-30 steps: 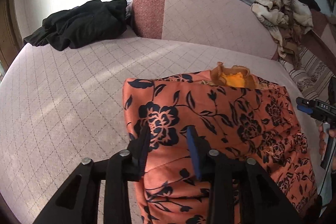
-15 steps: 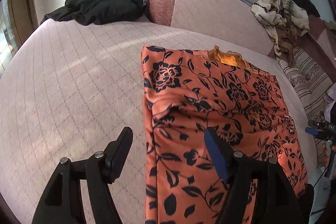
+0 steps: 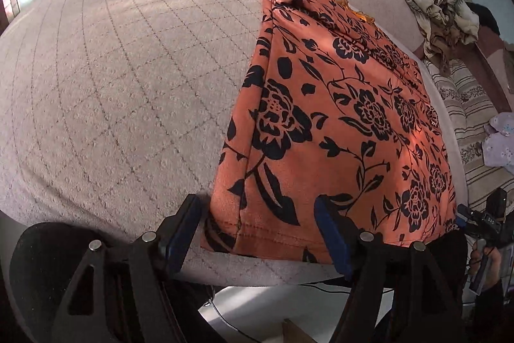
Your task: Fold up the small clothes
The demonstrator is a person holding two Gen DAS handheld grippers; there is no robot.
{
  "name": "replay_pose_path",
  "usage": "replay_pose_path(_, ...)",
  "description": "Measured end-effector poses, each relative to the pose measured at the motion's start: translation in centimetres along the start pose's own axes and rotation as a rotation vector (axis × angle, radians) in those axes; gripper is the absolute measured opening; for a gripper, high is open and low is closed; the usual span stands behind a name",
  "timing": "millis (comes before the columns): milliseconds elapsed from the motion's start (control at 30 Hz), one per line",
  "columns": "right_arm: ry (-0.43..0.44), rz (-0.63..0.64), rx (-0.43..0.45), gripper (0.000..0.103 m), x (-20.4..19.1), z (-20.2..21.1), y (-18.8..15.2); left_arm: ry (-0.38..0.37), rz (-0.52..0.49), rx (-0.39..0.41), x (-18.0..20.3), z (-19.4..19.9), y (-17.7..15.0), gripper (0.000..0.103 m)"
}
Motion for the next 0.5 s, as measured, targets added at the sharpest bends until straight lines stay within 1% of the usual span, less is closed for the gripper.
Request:
replay_pose_path(33,0.000,0.002,-0.004,0.064,-0.2,-0.1,-0.1,0.009,-0.013,-0.009,0.4,-0.2,-0.1,0.073)
replay_pose_path(67,0.003,0.015,-0.015,0.038,-0.5,-0.2,-0.2,0.019,-0.009,-0.009,0.6,-0.1,-0.1,0.072)
replay_pose_path(100,-0.009,0.027,-0.027,0.024,-0.7,-0.3,-0.3,0.002,0.001,-0.003,0.7,0.2,-0.2,0.072)
replay_pose_path(133,-0.023,0.038,-0.035,0.019,-1.0,-0.4,-0.5,-0.017,0.003,0.001,0.8,0.4,-0.3,0.072)
replay_pose_path(167,-0.034,0.042,-0.034,0.019,-1.2,-0.5,-0.7,-0.013,0.003,0.004,0.7,0.4,-0.4,0.072)
replay_pose_path(233,-0.052,0.004,-0.015,0.020,-0.6,-0.5,-0.9,0.018,0.019,0.002,0.2,0.0,-0.5,0.073)
replay_pose_path(267,-0.042,-0.005,-0.008,0.020,-0.4,-0.6,-0.9,0.015,0.022,0.001,-0.1,-0.3,-0.5,0.073)
replay_pose_path(333,-0.046,0.004,-0.002,0.021,-0.5,-0.5,-0.9,0.035,-0.006,0.001,0.4,-0.4,-0.5,0.072)
replay_pose_path(367,-0.049,0.004,-0.002,0.022,-0.5,-0.6,-0.9,0.056,-0.030,0.005,0.7,-0.4,-0.6,0.056)
replay_pose_path(400,-0.053,0.007,-0.005,0.022,-0.6,-0.7,-0.9,0.097,-0.059,0.008,0.9,-0.4,-0.7,0.039)
replay_pose_path(433,-0.056,0.010,-0.010,0.020,-0.6,-0.7,-0.8,0.094,-0.077,0.004,1.0,-0.2,-0.6,0.012)
replay_pose_path(467,-0.059,0.013,-0.013,0.014,-0.7,-0.7,-0.7,0.040,-0.058,-0.008,0.7,0.1,-0.5,0.010)
replay_pose_path(500,-0.053,0.012,-0.018,0.011,-0.8,-0.7,-0.7,0.025,-0.048,0.011,0.7,0.9,-0.3,0.009)
Point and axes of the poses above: each gripper's, at about its wrist camera, not at the fingertips, and z roughly against the way its jaws point, x to its right, y to its top, the point moved 1 cm from there along -z, roughly the way its jaws point, and after that the axes turned 5 degrees about z, right-handed, at the moved point
